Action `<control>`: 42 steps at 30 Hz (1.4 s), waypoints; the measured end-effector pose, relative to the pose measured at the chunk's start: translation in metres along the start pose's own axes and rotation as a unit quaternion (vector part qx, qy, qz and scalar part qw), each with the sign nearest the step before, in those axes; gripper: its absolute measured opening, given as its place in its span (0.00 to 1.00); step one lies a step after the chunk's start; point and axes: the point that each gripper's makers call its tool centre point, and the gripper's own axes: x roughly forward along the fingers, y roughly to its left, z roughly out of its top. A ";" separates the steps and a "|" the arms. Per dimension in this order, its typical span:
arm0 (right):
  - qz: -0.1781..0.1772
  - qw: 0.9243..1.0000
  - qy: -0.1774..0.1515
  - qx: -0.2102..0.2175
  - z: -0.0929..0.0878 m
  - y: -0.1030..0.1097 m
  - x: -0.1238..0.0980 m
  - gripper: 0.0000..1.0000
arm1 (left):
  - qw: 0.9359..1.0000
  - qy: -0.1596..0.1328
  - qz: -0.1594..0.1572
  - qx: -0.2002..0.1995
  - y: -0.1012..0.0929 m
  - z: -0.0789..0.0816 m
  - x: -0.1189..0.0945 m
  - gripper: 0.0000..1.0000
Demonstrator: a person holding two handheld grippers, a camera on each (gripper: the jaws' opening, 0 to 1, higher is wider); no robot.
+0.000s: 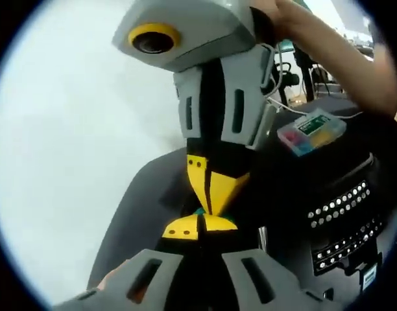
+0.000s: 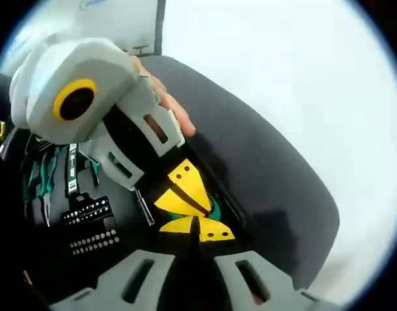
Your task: Pick up the tools and put them into their designated positions in the toolbox.
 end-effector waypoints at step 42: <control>0.069 0.996 -0.048 -0.024 -0.010 -0.001 0.003 0.21 | 0.984 -0.006 -0.074 -0.160 -0.001 -0.036 -0.023 0.01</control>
